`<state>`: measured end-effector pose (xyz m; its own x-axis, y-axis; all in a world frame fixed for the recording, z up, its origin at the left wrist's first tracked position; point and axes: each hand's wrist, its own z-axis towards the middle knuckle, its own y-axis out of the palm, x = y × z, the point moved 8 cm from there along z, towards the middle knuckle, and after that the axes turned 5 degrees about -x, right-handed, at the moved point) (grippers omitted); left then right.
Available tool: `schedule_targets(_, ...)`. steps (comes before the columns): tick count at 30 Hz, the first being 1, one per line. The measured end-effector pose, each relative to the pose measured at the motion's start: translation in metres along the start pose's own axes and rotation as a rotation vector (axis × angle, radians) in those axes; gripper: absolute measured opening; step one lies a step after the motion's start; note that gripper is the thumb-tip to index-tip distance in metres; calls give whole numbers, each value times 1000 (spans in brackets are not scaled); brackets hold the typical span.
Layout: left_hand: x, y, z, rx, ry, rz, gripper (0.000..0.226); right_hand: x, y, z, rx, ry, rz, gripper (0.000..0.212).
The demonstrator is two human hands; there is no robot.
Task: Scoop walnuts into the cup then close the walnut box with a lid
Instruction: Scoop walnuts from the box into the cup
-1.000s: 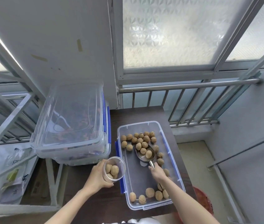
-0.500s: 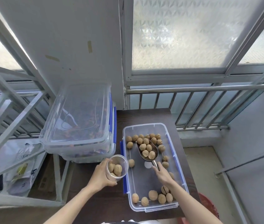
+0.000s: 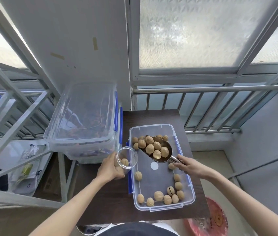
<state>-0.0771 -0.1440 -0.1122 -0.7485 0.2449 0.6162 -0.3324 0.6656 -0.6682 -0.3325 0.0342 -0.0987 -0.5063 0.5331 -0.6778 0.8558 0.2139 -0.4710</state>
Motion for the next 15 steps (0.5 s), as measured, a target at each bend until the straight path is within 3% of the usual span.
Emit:
schedule_targets(7,8,-1,-4,25,1,51,87,-64,4,-18,-197,-99,-276,18)
schedule_targets(15,7,1,-3,55,17,166,88,-117,-27,-25,-188,-17,-780,31)
